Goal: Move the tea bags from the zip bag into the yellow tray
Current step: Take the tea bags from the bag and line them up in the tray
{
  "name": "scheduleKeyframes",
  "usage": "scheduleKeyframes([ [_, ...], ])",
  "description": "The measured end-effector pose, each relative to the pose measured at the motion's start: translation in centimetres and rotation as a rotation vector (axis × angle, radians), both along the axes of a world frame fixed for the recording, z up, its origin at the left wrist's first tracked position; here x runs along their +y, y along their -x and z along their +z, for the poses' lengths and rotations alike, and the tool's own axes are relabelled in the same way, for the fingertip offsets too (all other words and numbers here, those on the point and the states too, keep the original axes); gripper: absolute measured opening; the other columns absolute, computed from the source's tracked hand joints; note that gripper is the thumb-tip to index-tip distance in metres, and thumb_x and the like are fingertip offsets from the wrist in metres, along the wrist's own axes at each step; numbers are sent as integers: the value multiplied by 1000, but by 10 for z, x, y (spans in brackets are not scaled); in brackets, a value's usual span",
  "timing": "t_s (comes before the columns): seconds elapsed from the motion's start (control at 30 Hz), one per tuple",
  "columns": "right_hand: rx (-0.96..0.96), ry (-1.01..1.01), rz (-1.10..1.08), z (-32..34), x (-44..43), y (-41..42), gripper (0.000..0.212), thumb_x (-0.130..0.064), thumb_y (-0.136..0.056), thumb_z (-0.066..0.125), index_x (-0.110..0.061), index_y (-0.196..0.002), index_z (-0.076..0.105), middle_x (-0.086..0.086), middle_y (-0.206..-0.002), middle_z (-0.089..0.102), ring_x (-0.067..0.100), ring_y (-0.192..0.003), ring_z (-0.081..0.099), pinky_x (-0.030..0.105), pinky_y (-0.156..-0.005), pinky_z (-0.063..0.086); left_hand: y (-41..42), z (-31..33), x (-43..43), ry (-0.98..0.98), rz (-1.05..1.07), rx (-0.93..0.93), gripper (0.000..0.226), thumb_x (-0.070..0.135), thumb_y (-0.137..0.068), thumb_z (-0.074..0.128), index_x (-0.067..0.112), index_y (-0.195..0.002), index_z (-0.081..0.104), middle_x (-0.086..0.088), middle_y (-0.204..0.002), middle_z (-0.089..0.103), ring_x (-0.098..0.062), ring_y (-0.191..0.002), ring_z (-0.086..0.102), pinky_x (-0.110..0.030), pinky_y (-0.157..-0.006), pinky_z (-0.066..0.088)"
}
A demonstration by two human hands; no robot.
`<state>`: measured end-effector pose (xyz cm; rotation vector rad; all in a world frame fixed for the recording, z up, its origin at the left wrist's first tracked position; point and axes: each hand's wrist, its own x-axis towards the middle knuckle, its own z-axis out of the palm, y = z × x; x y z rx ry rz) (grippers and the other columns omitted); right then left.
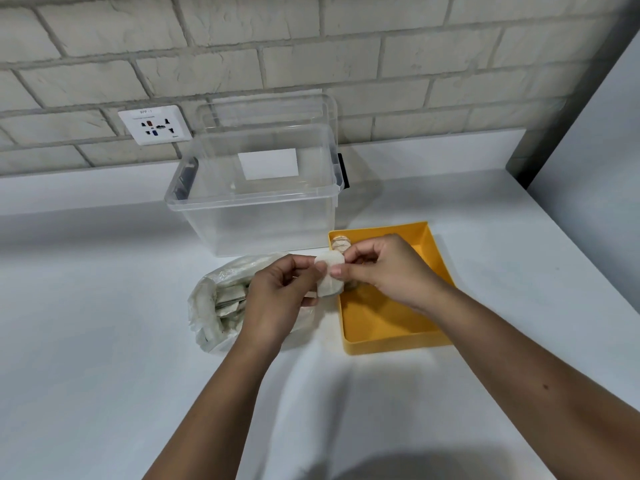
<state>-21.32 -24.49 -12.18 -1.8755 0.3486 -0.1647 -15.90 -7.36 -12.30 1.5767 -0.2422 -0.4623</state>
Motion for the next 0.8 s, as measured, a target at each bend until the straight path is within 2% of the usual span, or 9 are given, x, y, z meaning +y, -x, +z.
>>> scheduleKeyframes([
  [0.1, 10, 72, -81, 1, -17, 3, 15, -21, -77, 81, -9, -82, 72, -2, -69, 63, 6, -56, 51, 17, -59, 45, -3, 3, 8, -17, 33, 2, 6, 14, -90, 70, 16, -88, 75, 1, -76, 73, -11, -68, 66, -28, -64, 53],
  [0.23, 160, 246, -102, -24, -38, -2, 18, -25, -80, 78, -10, -90, 74, -3, -79, 67, 8, -70, 56, 20, -65, 44, -9, 1, 25, -48, 112, 5, 6, 13, -90, 70, 14, -90, 76, -7, -80, 74, -15, -71, 67, -32, -71, 57],
  [0.3, 274, 255, -67, -42, -39, -6, 21, -26, -79, 79, -11, -93, 74, -1, -86, 70, 9, -73, 58, 23, -68, 46, -12, -1, 34, -69, 132, 5, 7, 12, -91, 69, 14, -89, 75, -8, -81, 74, -16, -72, 68, -28, -69, 58],
  [0.37, 338, 234, -49, -56, -36, -11, 18, -27, -78, 80, -15, -88, 73, 0, -85, 71, 12, -73, 59, 31, -76, 50, -15, -5, 42, -102, 139, 10, 8, 12, -91, 68, 15, -89, 75, -4, -81, 74, -12, -71, 68, -22, -64, 56],
  [0.57, 298, 250, -129, -66, -28, -25, 17, -27, -75, 82, -21, -82, 68, -4, -80, 69, 15, -75, 63, 27, -72, 48, -23, -11, 64, -123, 176, 23, 7, 14, -90, 70, 14, -89, 76, -10, -86, 74, -17, -75, 67, -33, -75, 57],
  [0.73, 319, 340, -119, -70, -27, -28, 20, -27, -72, 84, -21, -79, 66, -6, -76, 67, 17, -76, 64, 26, -67, 46, -27, -7, 71, -110, 197, 40, 5, 14, -90, 71, 13, -89, 76, -1, -75, 73, -10, -69, 68, -37, -80, 58],
  [0.8, 314, 387, -129, -65, -26, -25, 24, -27, -70, 85, -21, -84, 66, -9, -74, 66, 15, -77, 64, 28, -68, 49, -30, -5, 74, -111, 199, 34, 5, 14, -90, 71, 13, -90, 76, -4, -75, 74, -12, -69, 69, -38, -79, 59],
])
